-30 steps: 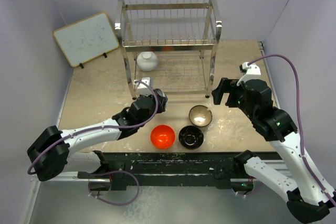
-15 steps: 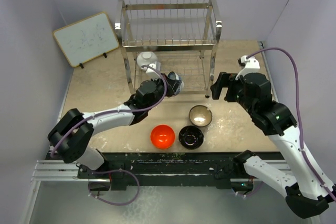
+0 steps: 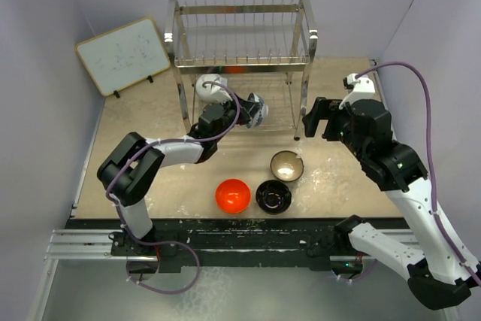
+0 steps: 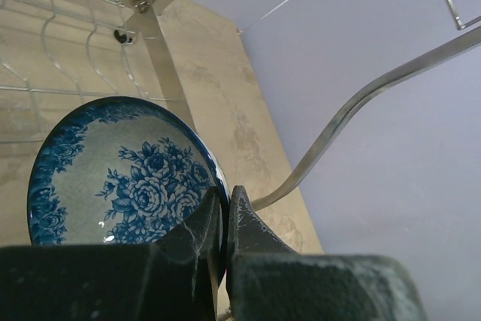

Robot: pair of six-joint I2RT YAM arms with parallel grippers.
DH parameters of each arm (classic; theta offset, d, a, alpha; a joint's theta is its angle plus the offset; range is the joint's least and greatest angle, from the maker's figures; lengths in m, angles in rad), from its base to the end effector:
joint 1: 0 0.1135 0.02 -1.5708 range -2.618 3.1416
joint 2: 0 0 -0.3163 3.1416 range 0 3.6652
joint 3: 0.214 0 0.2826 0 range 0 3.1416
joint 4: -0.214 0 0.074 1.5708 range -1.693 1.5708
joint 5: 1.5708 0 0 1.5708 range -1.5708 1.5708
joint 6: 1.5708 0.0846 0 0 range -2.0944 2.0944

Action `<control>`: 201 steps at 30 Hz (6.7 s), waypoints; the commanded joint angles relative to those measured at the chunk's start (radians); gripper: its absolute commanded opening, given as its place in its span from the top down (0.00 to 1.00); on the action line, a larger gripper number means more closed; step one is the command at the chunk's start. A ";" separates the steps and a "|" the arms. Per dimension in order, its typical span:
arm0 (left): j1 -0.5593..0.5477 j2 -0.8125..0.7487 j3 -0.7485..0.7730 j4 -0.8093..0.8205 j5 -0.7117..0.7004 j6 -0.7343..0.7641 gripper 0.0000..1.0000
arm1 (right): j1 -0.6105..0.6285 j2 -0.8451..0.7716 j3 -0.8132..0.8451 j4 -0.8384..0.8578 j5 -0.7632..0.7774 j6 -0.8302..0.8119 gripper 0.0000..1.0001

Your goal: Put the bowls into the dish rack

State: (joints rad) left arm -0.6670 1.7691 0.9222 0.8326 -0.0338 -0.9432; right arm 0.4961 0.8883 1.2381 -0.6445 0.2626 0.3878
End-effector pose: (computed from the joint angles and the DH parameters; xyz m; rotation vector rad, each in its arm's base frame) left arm 0.3700 -0.2877 0.2542 -0.2660 1.7053 -1.2062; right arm 0.1937 0.0799 0.4647 0.0813 1.8695 0.3683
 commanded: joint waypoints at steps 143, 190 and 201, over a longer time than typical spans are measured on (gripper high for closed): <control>0.068 0.283 0.335 -0.250 0.154 0.082 0.95 | -0.057 0.049 0.032 0.032 -0.002 -0.061 0.01; 0.104 0.562 0.682 -0.252 0.203 0.135 0.98 | -0.073 0.047 0.049 -0.016 0.047 -0.076 0.01; 0.116 0.440 0.525 -0.195 0.057 0.152 1.00 | -0.077 0.057 0.029 0.009 0.023 -0.068 0.01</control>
State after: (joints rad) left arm -0.5648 2.2780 1.4597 0.5598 0.0952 -0.8150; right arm 0.4244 0.9478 1.2617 -0.6605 0.2939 0.3286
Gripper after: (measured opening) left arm 0.003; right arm 0.988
